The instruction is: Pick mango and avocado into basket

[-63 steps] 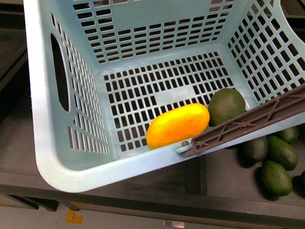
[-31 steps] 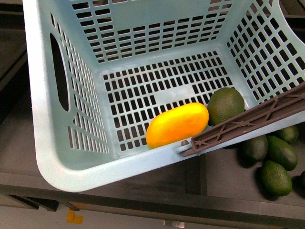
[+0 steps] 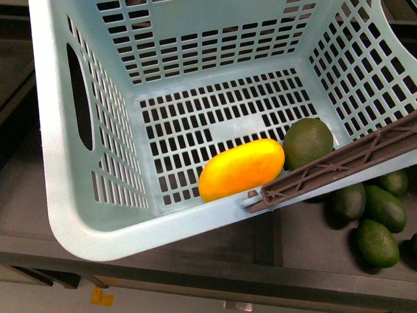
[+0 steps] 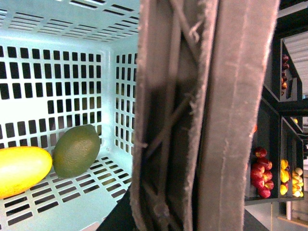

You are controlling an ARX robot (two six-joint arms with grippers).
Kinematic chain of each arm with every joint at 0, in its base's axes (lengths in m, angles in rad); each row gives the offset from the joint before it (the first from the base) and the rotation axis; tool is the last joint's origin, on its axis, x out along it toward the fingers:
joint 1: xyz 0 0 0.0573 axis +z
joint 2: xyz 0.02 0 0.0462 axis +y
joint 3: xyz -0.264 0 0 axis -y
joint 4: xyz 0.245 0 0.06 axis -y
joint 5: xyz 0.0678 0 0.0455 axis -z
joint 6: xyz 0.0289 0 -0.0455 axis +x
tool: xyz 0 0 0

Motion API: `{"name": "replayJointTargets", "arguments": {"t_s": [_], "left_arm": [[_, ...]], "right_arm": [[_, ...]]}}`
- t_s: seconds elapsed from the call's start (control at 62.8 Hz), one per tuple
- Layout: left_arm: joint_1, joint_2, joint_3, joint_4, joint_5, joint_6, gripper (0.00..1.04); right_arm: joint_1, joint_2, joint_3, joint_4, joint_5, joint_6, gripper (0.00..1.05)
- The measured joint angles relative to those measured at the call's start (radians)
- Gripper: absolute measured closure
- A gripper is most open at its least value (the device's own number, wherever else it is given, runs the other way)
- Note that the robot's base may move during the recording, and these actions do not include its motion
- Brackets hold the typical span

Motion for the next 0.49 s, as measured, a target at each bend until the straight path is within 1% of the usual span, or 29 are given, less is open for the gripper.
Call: {"name": "replayJointTargets", "arguments": {"t_s": [0.016, 0.048, 0.112, 0.223, 0.255, 0.366, 0.398, 0.494], "left_arm": [[0.0, 0.0, 0.0, 0.0, 0.0, 0.0, 0.9], [0.0, 0.0, 0.0, 0.0, 0.0, 0.0, 0.9], [0.0, 0.0, 0.0, 0.0, 0.0, 0.0, 0.9], [0.0, 0.0, 0.0, 0.0, 0.0, 0.0, 0.9], [0.0, 0.0, 0.0, 0.0, 0.0, 0.0, 0.9], [0.0, 0.0, 0.0, 0.0, 0.0, 0.0, 0.9], [0.0, 0.0, 0.0, 0.0, 0.0, 0.0, 0.9], [0.0, 0.0, 0.0, 0.0, 0.0, 0.0, 0.9]], "right_arm": [[0.0, -0.002, 0.0, -0.002, 0.0, -0.001, 1.02], [0.0, -0.002, 0.0, -0.002, 0.0, 0.0, 0.95], [0.0, -0.003, 0.0, -0.002, 0.0, 0.0, 0.78], [0.0, -0.003, 0.0, -0.002, 0.0, 0.0, 0.6], [0.0, -0.003, 0.0, -0.002, 0.0, 0.0, 0.53], [0.0, -0.003, 0.0, -0.002, 0.0, 0.0, 0.36], [0.0, -0.003, 0.0, -0.002, 0.0, 0.0, 0.29], [0.0, -0.003, 0.0, -0.002, 0.0, 0.0, 0.14]]}}
